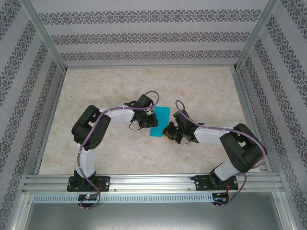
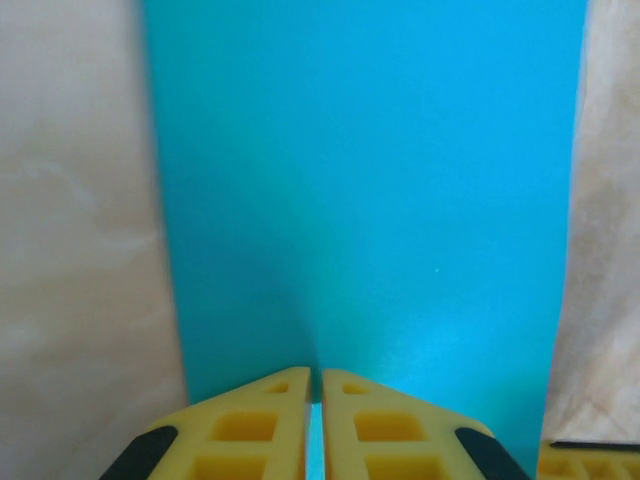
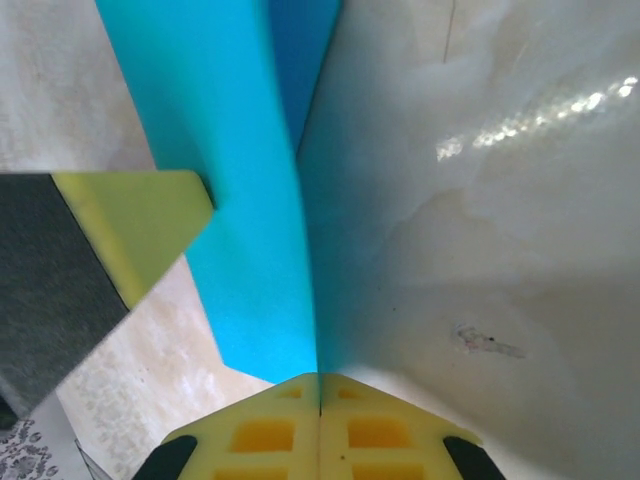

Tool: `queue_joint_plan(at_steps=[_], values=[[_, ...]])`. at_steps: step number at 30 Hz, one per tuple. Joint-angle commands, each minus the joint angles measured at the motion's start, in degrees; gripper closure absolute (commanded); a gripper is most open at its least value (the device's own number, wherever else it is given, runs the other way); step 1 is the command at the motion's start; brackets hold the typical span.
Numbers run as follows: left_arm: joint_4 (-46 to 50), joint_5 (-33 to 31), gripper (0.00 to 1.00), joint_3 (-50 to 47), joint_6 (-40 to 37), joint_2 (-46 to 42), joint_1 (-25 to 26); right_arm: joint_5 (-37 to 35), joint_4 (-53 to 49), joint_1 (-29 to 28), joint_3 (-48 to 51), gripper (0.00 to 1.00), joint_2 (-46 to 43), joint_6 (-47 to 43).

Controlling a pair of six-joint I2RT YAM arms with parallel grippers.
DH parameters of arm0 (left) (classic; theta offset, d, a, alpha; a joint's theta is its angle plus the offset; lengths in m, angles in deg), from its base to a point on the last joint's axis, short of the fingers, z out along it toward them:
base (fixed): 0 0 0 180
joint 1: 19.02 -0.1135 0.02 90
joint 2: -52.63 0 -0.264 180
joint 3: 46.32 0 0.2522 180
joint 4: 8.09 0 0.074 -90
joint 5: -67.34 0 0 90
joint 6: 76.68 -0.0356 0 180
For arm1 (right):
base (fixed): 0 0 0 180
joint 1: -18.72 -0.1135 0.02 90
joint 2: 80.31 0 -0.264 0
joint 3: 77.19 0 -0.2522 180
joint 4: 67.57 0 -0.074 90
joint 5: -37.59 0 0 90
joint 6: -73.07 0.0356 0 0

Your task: Fold a paper plane with a square sheet of paper (pick it up from the middle)

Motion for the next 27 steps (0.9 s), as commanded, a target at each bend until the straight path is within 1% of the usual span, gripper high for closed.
queue_joint_plan(at_steps=[1,3,6,10,18,24,27], values=[[-0.8,3.2,0.84,-0.7,-3.5,-4.4,-0.7,0.0,-4.2,0.6,-0.8,1.00,-1.8,0.0],[0.0,3.1,0.83,0.7,-5.3,-5.2,-0.8,1.9,-6.8,1.0,-1.4,1.00,-1.8,-1.7],[1.4,1.7,0.83,2.9,-6.3,-3.9,-0.9,4.3,-10.2,1.6,-2.2,1.00,-1.6,-3.9],[2.5,-1.2,0.84,4.6,-7.0,-1.0,-1.4,4.7,-12.8,1.9,-3.1,1.00,-2.3,-5.2],[3.1,-0.7,0.86,6.5,-8.1,4.0,-1.6,5.4,-12.1,2.1,-5.6,1.00,-1.8,-4.6],[6.0,0.7,0.86,8.0,-8.7,6.6,-1.5,5.3,-7.2,1.9,-7.8,1.00,-0.2,-3.5],[7.1,0.2,0.86,8.4,-9.0,7.0,-1.5,4.3,-5.9,1.7,-9.7,1.00,1.6,-3.4]])
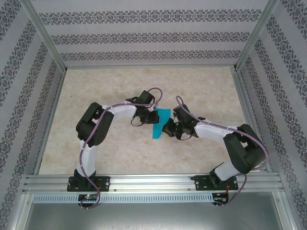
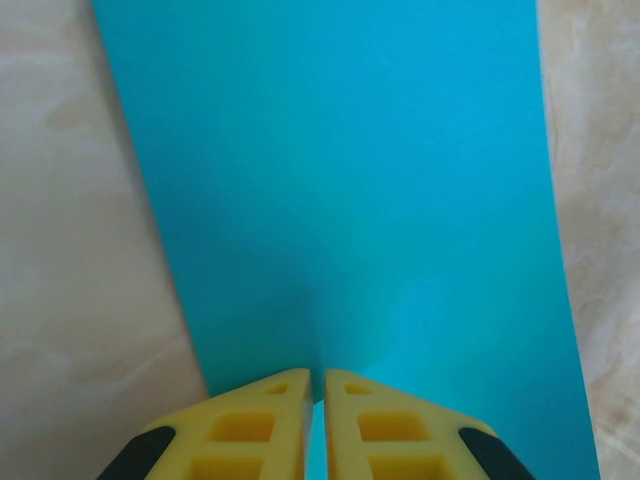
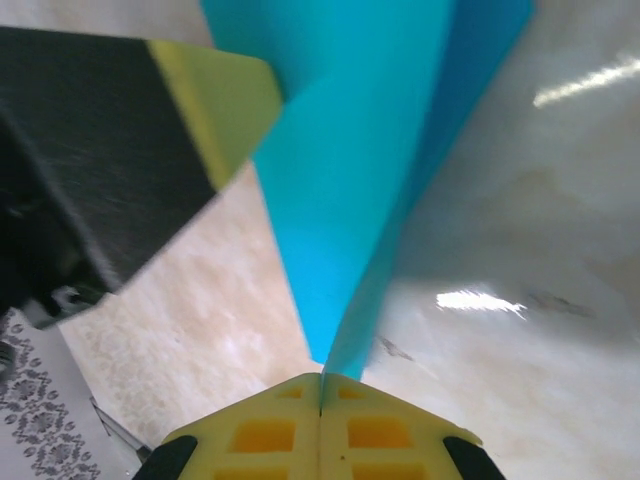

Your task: Fold a paper plane with a square sheet of paper (pick it up from the middle)

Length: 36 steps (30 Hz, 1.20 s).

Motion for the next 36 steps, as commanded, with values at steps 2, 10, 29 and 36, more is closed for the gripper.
queue_joint_plan(at_steps=[2,10,29,36], values=[[4.2,-0.5,0.87,0.7,-1.9,1.8,-0.3,-1.1,5.3,0.1,-3.2,0.99,3.3,0.5],[4.0,-0.2,0.86,1.0,-1.1,1.0,-0.4,-4.2,8.1,-0.2,-4.1,0.99,6.6,-0.2],[3.3,-2.8,0.86,2.7,-0.6,-1.7,-1.3,-2.7,4.2,-1.0,-7.5,0.98,10.9,-5.8],[4.3,-2.7,0.87,3.8,-1.5,0.8,-1.4,-2.0,3.1,-1.1,-8.2,0.98,12.1,-6.6]])
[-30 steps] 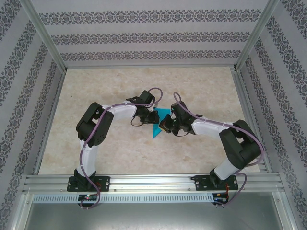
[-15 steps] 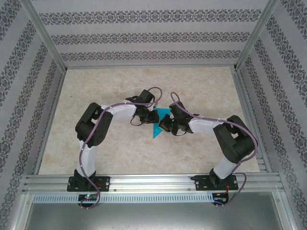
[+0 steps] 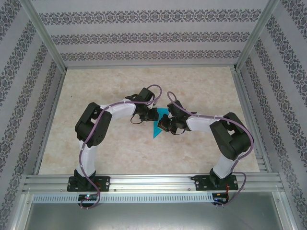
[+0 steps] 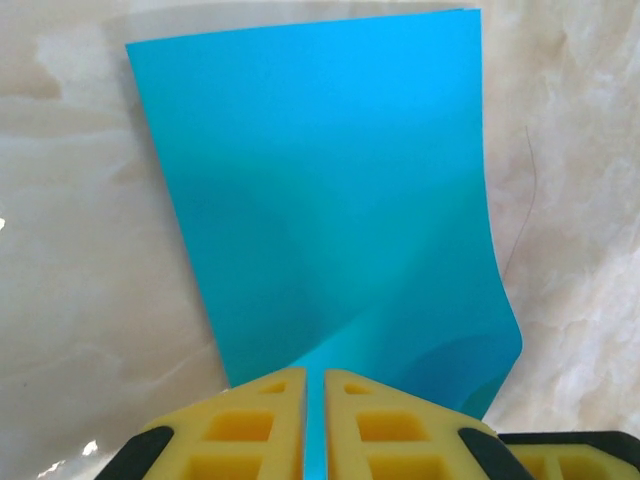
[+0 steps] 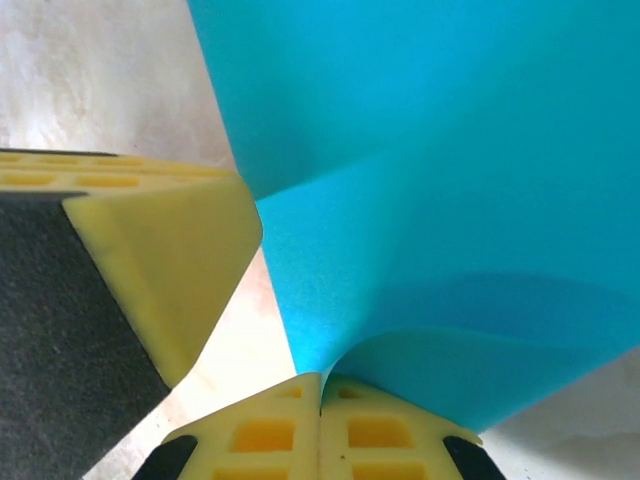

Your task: Fold a paper plane with a square sheet of paper (pick it up from the middle)

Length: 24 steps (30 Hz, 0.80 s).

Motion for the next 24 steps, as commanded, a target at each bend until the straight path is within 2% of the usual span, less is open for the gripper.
queue_joint_plan(at_steps=[1,24], values=[[1.9,-0.2,0.87,1.6,-1.4,1.7,-0.7,0.6,-0.8,-0.6,-1.7,0.98,0.8,-1.8],[2.9,-0.3,0.88,1.5,-1.6,2.5,-0.7,-0.1,-1.5,-0.7,-2.9,0.96,3.0,-2.2]])
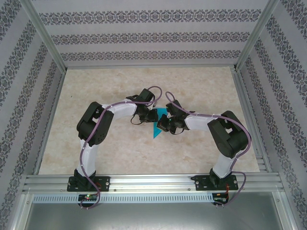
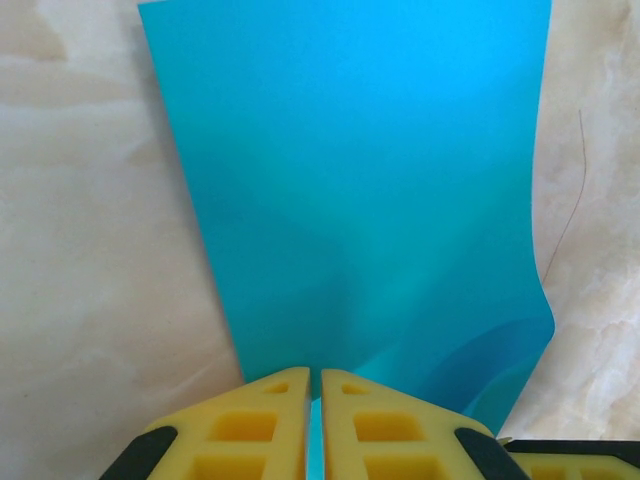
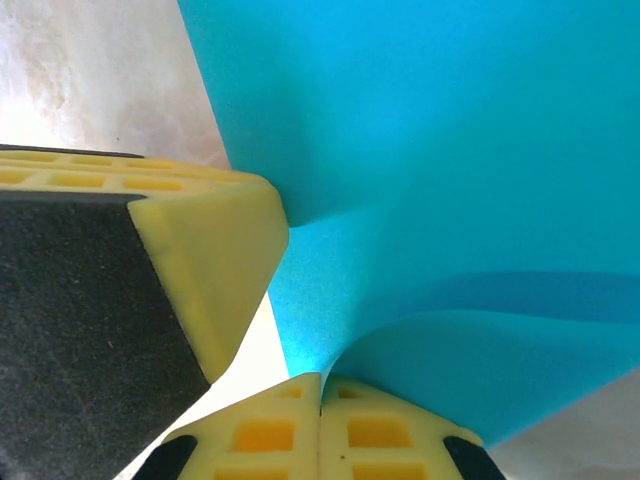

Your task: Fold a paper plane with a square sheet of paper (pick it up from the middle)

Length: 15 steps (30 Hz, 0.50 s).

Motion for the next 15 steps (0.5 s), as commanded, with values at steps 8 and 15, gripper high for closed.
queue_joint_plan(at_steps=[8,15], values=[[1.6,-0.1,0.88,1.0,-1.5,1.1,-0.6,-0.5,-0.5,-0.6,-1.7,0.96,1.5,-1.0],[1.6,0.1,0.88,0.8,-1.5,1.0,-0.6,-0.5,-0.8,-0.6,-1.7,0.96,2.0,-1.3]])
